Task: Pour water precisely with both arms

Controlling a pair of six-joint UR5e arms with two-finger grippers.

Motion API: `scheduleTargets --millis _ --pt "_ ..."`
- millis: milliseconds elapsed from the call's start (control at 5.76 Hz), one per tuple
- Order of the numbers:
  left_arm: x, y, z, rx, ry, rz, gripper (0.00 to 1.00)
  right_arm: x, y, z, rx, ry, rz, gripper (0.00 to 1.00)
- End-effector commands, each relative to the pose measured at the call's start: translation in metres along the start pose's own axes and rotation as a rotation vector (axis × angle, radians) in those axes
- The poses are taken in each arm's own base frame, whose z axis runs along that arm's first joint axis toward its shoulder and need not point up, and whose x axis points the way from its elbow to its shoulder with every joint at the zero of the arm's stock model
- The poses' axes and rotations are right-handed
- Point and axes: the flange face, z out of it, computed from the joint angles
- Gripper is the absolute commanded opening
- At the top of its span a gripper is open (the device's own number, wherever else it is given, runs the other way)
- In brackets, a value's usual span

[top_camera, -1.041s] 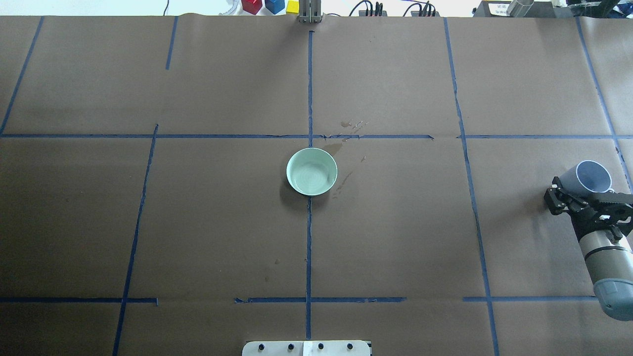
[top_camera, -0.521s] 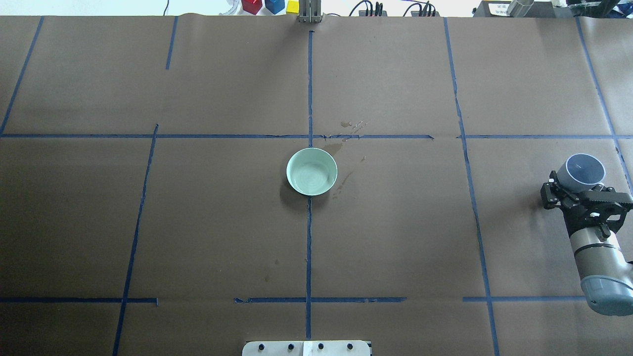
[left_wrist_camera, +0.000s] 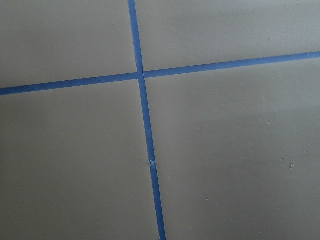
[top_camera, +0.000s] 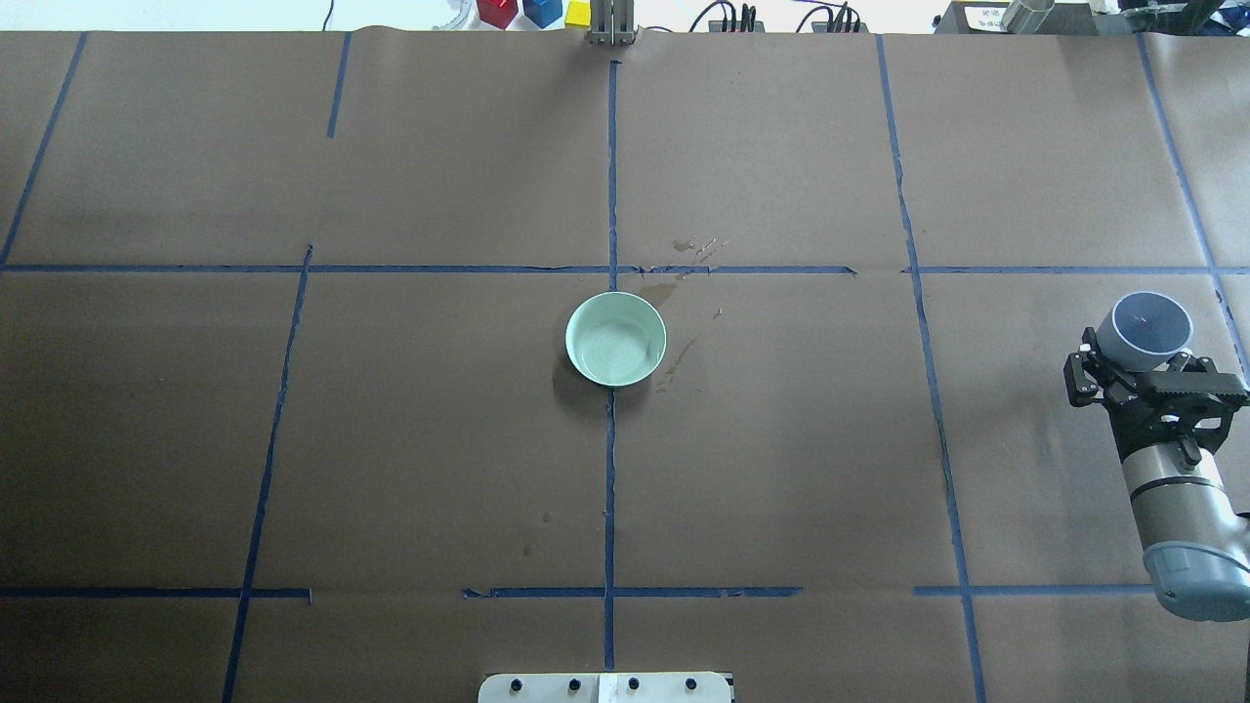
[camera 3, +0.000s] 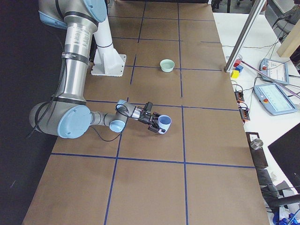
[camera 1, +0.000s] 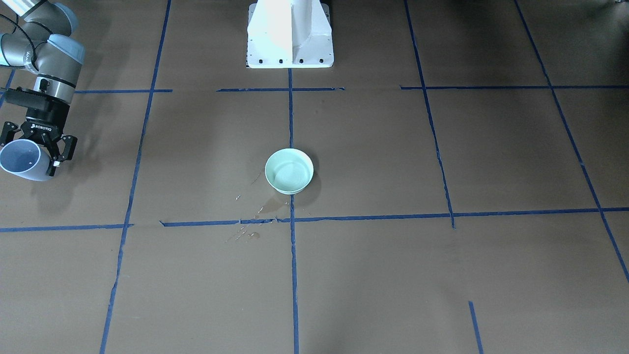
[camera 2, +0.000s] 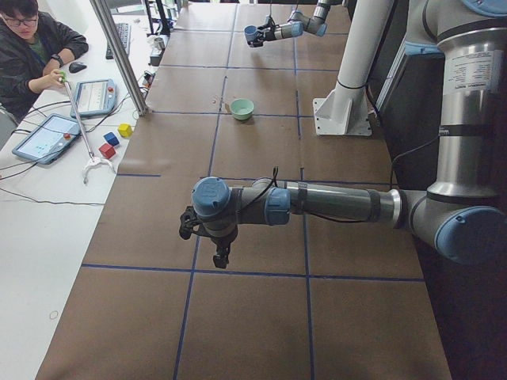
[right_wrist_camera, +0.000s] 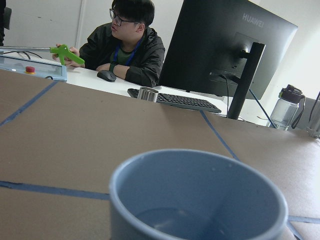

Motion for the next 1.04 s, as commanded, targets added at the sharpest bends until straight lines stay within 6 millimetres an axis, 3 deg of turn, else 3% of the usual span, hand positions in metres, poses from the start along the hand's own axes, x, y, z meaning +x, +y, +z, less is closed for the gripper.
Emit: scheduleTargets --millis 0,174,521,694,868 --pt "0.000 0.000 0.000 0.000 0.000 -0.001 1.00 -0.025 -0.034 -0.015 0.025 -0.040 -0.146 0.01" --pt "-0.001 0.000 0.001 -0.001 0.000 -0.004 1.00 -0.053 -0.055 -0.022 0.041 -0.070 -0.177 0.01" --pt "0.002 -0.002 -0.002 0.005 -0.001 -0.021 1.00 -0.113 -0.079 -0.025 0.081 -0.106 -0.241 0.00" --pt "0.005 -0.003 -0.004 0.009 0.001 -0.018 1.00 -0.158 -0.102 -0.030 0.115 -0.134 -0.288 0.00" --pt "0.003 -0.003 -0.003 0.006 0.001 -0.022 1.00 -0.204 -0.129 -0.038 0.157 -0.143 -0.446 0.00"
